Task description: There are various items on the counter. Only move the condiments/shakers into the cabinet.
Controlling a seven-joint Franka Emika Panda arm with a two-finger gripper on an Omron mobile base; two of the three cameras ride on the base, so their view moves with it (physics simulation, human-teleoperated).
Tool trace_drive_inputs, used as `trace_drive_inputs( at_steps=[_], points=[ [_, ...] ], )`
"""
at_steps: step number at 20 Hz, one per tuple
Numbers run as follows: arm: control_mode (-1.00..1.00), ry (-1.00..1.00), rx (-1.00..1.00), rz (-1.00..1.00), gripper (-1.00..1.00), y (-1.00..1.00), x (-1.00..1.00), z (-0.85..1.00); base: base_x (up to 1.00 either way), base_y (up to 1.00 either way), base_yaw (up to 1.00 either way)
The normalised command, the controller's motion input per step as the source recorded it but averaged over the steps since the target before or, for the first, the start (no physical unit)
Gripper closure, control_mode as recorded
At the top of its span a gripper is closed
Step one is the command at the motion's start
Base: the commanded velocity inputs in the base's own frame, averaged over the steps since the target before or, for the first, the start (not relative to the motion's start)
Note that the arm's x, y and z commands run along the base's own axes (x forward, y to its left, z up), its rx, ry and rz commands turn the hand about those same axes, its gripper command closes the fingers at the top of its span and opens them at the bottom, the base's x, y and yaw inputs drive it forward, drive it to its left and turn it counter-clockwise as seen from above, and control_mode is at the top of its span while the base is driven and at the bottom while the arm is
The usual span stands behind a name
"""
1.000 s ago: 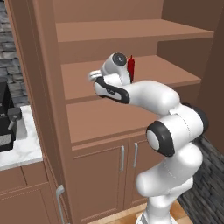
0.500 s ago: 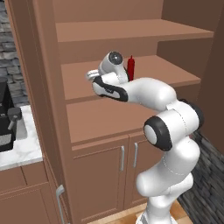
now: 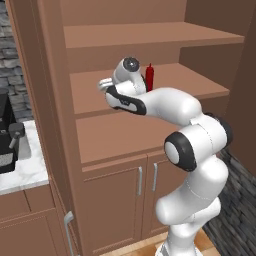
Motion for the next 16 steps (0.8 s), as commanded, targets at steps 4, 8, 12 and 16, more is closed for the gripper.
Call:
trace_drive_inputs(
  at_steps=[4, 8, 12, 16],
  points=[
    [-1.00, 0.00, 0.00, 0.00, -1.00, 0.00, 0.00, 0.00, 0.00, 0.00, 0.00],
    [-1.00, 0.00, 0.00, 0.00, -1.00, 0.00, 0.00, 0.00, 0.00, 0.00, 0.00],
    [-1.00, 0.00, 0.00, 0.00, -1.00, 0.00, 0.00, 0.00, 0.00, 0.00, 0.00],
    [-1.00, 0.00, 0.00, 0.00, -1.00, 0.00, -0.14, 0.00, 0.00, 0.00, 0.00]
  ],
)
